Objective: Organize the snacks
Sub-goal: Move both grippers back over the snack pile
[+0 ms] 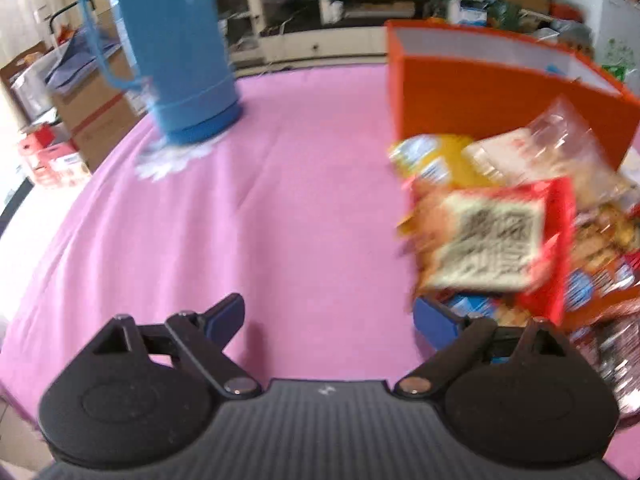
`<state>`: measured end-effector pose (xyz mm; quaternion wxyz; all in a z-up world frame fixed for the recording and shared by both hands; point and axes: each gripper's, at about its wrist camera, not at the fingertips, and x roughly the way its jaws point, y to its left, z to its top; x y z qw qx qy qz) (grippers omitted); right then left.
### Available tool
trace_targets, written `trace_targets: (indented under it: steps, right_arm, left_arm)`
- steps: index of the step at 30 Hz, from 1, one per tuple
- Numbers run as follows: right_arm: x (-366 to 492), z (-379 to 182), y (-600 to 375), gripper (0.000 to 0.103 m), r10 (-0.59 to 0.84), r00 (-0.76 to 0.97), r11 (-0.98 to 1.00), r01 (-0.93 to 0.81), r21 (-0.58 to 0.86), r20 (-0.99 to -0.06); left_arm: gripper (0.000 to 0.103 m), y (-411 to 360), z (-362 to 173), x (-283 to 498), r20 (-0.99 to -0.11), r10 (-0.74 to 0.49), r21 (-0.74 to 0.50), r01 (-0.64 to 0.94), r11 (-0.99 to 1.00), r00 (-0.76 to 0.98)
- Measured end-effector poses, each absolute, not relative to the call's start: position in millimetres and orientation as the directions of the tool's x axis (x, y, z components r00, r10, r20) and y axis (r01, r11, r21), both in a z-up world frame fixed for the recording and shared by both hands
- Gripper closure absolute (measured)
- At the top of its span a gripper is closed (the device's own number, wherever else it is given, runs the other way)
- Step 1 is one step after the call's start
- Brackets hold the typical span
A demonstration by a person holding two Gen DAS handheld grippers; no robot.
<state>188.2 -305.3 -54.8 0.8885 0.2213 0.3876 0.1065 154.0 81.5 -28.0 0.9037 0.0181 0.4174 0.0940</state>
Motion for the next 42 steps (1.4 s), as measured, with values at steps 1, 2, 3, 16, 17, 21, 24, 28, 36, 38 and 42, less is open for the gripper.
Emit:
trace_targets:
  steps: [1, 2, 3, 16, 17, 21, 24, 28, 36, 38, 42]
  right_arm:
    - [188.1, -55.2, -304.7, 0.020, 0.359, 0.676, 0.881, -0.018, 0.473, -0.643]
    - [188.5, -55.2, -303.3, 0.020, 0.357, 0.676, 0.883, -0.020, 0.469, -0.645]
    - [188.4, -55.3, -302.1, 0.020, 0.356, 0.675, 0.885, -0.022, 0.465, -0.646]
    - [190.5, -57.4, -294.5, 0.020, 0.339, 0.668, 0.906, -0.044, 0.420, -0.663]
    - [190.6, -57.5, -295.6, 0.020, 0.343, 0.668, 0.903, -0.041, 0.428, -0.661]
    - [193.6, -57.3, -295.7, 0.020, 0.351, 0.666, 0.895, -0.032, 0.445, -0.658]
    - [194.7, -57.1, -290.8, 0.020, 0.349, 0.662, 0.902, -0.046, 0.428, -0.664]
    - [194.2, -56.4, -286.5, 0.020, 0.336, 0.660, 0.916, -0.061, 0.397, -0.672]
    - [176.7, -43.1, -256.9, 0.020, 0.385, 0.666, 0.917, -0.197, 0.347, -0.639]
    - [170.8, -40.2, -237.3, 0.020, 0.382, 0.661, 0.924, -0.254, 0.287, -0.645]
    - [165.7, -43.9, -210.5, 0.020, 0.275, 0.657, 0.954, -0.279, 0.113, -0.702]
  left_arm:
    - [0.012, 87.1, -24.7, 147.3, -0.740, 0.155, 0.074, -0.150, 0.986, 0.654]
    - [0.012, 89.0, -19.2, 142.0, -0.726, 0.117, 0.029, -0.139, 0.990, 0.677]
    - [0.008, 89.4, -13.0, 138.1, -0.710, 0.069, -0.023, -0.121, 0.992, 0.701]
    - [0.001, 27.4, -18.1, 190.6, -0.667, -0.062, 0.050, 0.128, 0.991, 0.742]
    - [0.001, 29.5, -20.7, 193.3, -0.678, -0.107, 0.017, 0.160, 0.987, 0.727]
    - [0.001, 28.8, -29.8, 198.6, -0.687, -0.136, -0.012, 0.176, 0.984, 0.714]
    - [0.001, 35.2, -30.0, 198.2, -0.692, -0.106, -0.037, 0.112, 0.993, 0.714]
    - [0.008, 54.9, -30.3, 189.9, -0.724, -0.019, -0.014, 0.013, 1.000, 0.689]
    - [0.008, 102.6, -32.6, 149.9, -0.748, 0.022, -0.062, -0.103, 0.993, 0.664]
    - [0.008, 103.3, -32.2, 140.4, -0.746, 0.014, -0.076, -0.106, 0.991, 0.666]
    - [0.007, 105.5, -31.2, 126.8, -0.737, 0.000, -0.094, -0.102, 0.990, 0.676]
